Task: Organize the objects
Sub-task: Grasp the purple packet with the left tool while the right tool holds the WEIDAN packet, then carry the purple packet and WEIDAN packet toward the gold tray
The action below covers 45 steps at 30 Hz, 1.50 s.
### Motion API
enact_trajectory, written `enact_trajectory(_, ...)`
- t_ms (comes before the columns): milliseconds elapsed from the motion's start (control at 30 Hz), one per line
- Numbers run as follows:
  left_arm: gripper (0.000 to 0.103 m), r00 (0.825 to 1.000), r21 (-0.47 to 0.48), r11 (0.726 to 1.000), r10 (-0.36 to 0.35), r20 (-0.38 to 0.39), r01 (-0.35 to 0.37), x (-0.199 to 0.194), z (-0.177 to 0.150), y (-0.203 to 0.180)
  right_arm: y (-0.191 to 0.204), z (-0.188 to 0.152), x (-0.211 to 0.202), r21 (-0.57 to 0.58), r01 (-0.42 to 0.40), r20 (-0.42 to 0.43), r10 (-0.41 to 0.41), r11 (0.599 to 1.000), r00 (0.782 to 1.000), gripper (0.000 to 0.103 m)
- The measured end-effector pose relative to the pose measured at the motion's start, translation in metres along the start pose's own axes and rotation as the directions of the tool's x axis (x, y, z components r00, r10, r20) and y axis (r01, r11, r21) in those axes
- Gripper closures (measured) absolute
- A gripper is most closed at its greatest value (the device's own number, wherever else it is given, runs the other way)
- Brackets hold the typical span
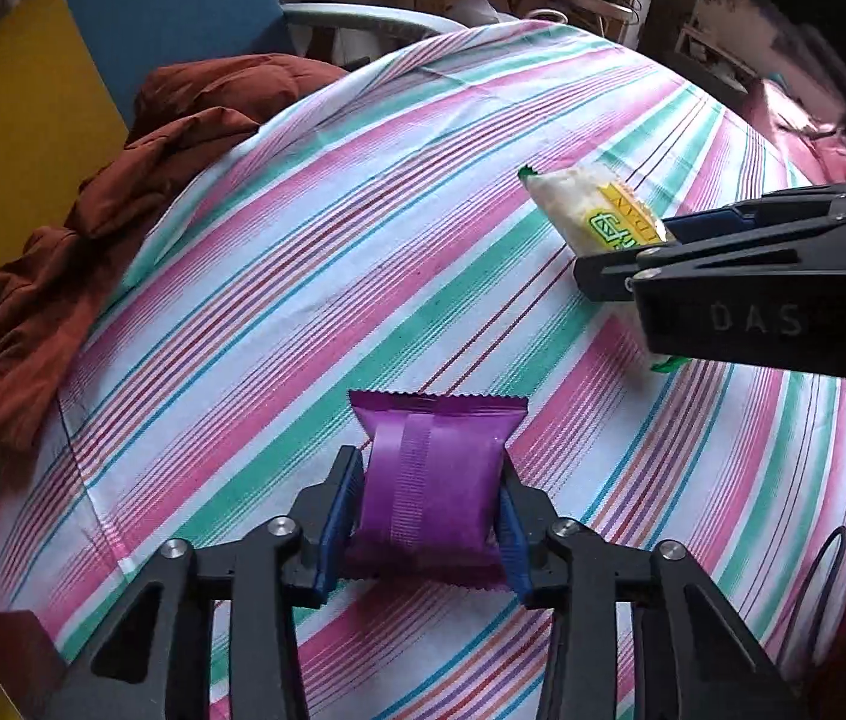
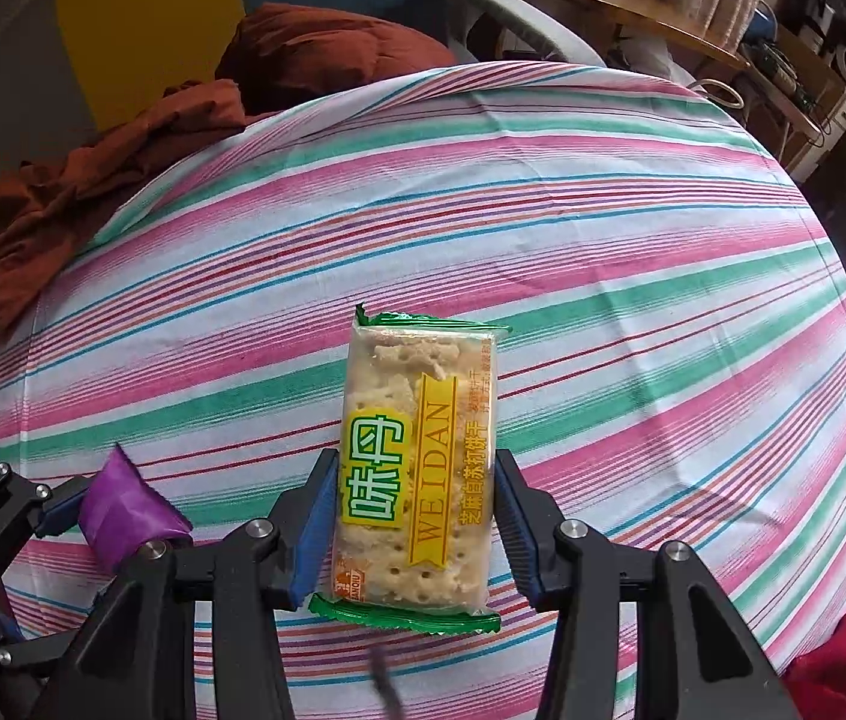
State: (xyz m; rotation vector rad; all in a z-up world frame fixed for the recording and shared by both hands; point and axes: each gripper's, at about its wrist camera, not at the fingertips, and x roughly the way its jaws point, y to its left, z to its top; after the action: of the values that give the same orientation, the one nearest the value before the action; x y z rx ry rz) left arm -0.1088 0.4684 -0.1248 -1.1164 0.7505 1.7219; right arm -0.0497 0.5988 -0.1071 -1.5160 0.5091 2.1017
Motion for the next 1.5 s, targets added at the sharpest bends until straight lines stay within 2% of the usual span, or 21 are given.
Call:
enact_trajectory(133, 0.066, 0.999, -0.026, 1.0, 0.017, 0.033, -0.016, -0.003, -0.01, -0.004, 0.002, 0.0, 0.003, -0.021, -0.005, -0.006, 0.005, 1.0, 1.0, 0.054)
enact_trajectory(333, 0.067, 0.998, -0.139, 0.99, 0.036, 0.053, -0.029, -0.01, -0.023, -0.001, 0.013, 0.001, -0.004, -0.088, -0.083, 0.025, 0.085, 0.993, 0.996, 0.054)
enact_trajectory(400, 0.067, 0.997, -0.193, 0.98, 0.053, 0.06, -0.04, -0.013, -0.031, 0.001, 0.017, 0.001, -0.003, -0.112, -0.098, 0.019, 0.1, 0.989, 0.995, 0.054)
enact_trajectory(433, 0.067, 0.996, -0.23, 0.972, 0.062, 0.065, -0.045, -0.016, -0.036, 0.002, 0.03, -0.01, -0.005, -0.12, -0.103, 0.019, 0.106, 0.987, 0.994, 0.054)
enact_trajectory(567, 0.067, 0.987, -0.287, 0.953, 0.129, 0.099, -0.096, -0.022, -0.053, -0.005, 0.049, 0.002, -0.004, -0.149, -0.127, 0.019, 0.131, 0.981, 0.991, 0.054)
enact_trajectory(667, 0.067, 0.979, -0.306, 0.945, 0.161, 0.122, -0.117, -0.025, -0.061, -0.01, 0.062, -0.006, -0.002, -0.16, -0.126, 0.014, 0.13, 0.979, 0.991, 0.054)
enact_trajectory(800, 0.067, 0.969, -0.333, 0.934, 0.191, 0.155, -0.131, -0.027, -0.07, -0.014, 0.057, -0.015, -0.009, -0.167, -0.12, 0.007, 0.122, 0.979, 0.992, 0.054)
enact_trajectory(1067, 0.067, 0.966, -0.343, 0.93, 0.198, 0.166, -0.132, -0.025, -0.071, -0.013, 0.056, -0.011, -0.006, -0.17, -0.11, 0.005, 0.113, 0.979, 0.994, 0.054)
enact_trajectory(1133, 0.067, 0.966, -0.345, 0.929, 0.198, 0.168, -0.131, -0.026, -0.071, -0.013, 0.061, -0.002, 0.004, -0.166, -0.115, 0.01, 0.118, 0.979, 0.993, 0.054)
enact_trajectory(1400, 0.068, 0.969, -0.362, 0.923, 0.198, 0.15, -0.132, -0.035, -0.073, -0.01, 0.062, -0.006, -0.001, -0.178, -0.123, 0.023, 0.129, 0.976, 0.991, 0.054)
enact_trajectory(1500, 0.068, 0.959, -0.366, 0.92, 0.219, 0.178, -0.142, -0.05, -0.075, -0.008, 0.064, -0.008, -0.006, -0.189, -0.135, 0.042, 0.145, 0.973, 0.988, 0.054)
